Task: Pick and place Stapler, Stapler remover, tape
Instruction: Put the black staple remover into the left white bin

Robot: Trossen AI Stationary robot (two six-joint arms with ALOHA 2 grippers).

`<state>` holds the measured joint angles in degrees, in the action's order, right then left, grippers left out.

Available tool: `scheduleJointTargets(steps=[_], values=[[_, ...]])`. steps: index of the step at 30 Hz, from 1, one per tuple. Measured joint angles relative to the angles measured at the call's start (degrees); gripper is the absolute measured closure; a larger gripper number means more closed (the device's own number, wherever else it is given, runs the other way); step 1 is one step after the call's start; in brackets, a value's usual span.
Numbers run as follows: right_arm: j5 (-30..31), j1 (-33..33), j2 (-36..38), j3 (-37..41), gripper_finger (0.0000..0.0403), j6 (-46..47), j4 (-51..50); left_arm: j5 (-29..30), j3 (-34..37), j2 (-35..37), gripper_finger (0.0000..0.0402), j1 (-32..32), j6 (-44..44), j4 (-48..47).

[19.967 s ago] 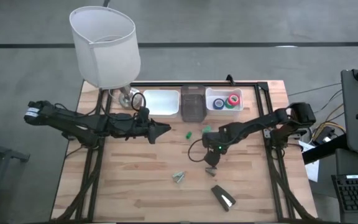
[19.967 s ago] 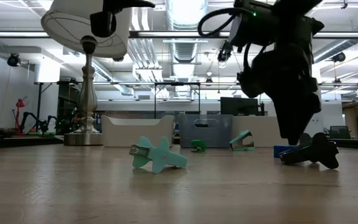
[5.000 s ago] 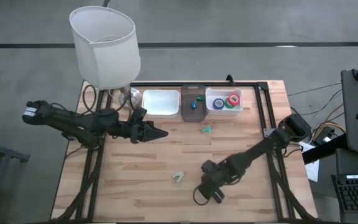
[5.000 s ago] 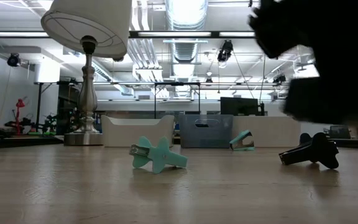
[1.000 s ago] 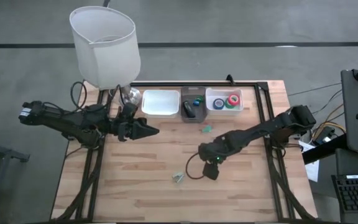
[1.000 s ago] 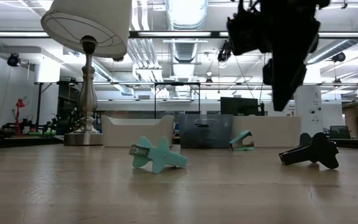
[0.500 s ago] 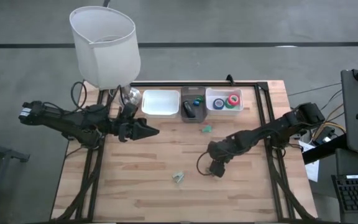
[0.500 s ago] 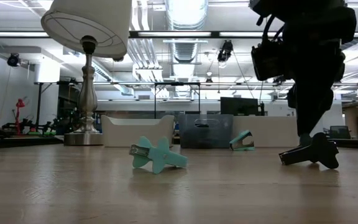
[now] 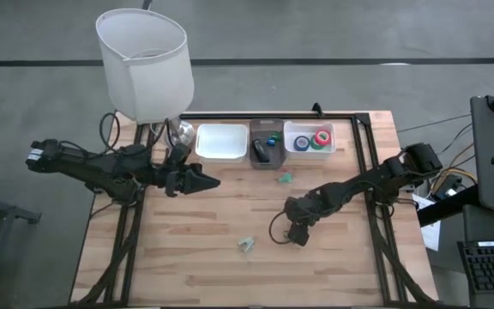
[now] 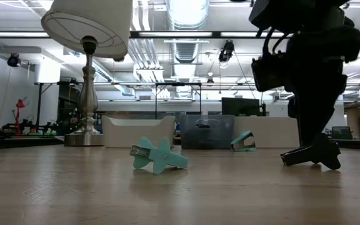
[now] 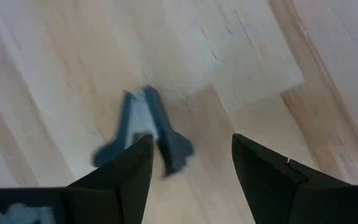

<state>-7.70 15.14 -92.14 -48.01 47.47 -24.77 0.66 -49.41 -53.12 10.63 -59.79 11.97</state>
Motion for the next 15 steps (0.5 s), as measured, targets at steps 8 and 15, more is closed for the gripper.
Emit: scheduleJointTargets(steps=[8,15], values=[[-0.33,-0.03,-0.48,0.64,0.0248,-0.83,0.86,0.56,0.0,0.0,0.0291,0.0,0.09,-1.2],[-0.35,-0.15,-0.59,0.64,0.0335,-1.04,1.68,0.95,0.0,-0.36,0.0291,0.04,0.07,-1.91]])
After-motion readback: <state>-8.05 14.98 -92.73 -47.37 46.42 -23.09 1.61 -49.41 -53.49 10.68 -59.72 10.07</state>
